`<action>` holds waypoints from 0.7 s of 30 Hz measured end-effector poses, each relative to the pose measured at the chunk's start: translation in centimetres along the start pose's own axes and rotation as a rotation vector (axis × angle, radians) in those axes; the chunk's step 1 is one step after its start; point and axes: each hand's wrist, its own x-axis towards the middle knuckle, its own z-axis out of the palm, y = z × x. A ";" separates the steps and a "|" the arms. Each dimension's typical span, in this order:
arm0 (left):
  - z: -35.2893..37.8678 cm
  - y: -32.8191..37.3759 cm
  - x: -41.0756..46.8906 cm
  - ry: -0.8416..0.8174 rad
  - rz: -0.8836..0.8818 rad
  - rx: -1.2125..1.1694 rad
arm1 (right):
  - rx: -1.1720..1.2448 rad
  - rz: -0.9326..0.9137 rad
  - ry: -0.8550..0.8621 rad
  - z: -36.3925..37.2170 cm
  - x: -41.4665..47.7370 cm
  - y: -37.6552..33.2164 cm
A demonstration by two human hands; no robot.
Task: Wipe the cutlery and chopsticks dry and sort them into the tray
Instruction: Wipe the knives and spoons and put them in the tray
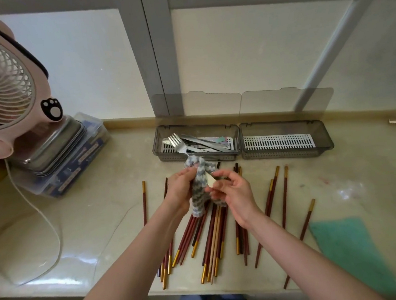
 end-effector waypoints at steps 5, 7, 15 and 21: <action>0.4 -1.6 -1.3 -0.062 0.001 0.042 | -0.223 0.042 0.186 0.1 1.7 -0.4; -0.1 -1.9 -1.3 -0.013 0.008 0.136 | -0.390 0.069 0.165 -0.1 2.2 -0.8; -0.3 -1.4 -0.6 -0.026 0.128 0.691 | -0.494 0.054 0.074 2.0 4.5 -2.2; -2.6 -1.3 -1.6 0.030 0.059 0.459 | -0.463 -0.039 0.133 2.4 7.1 -4.5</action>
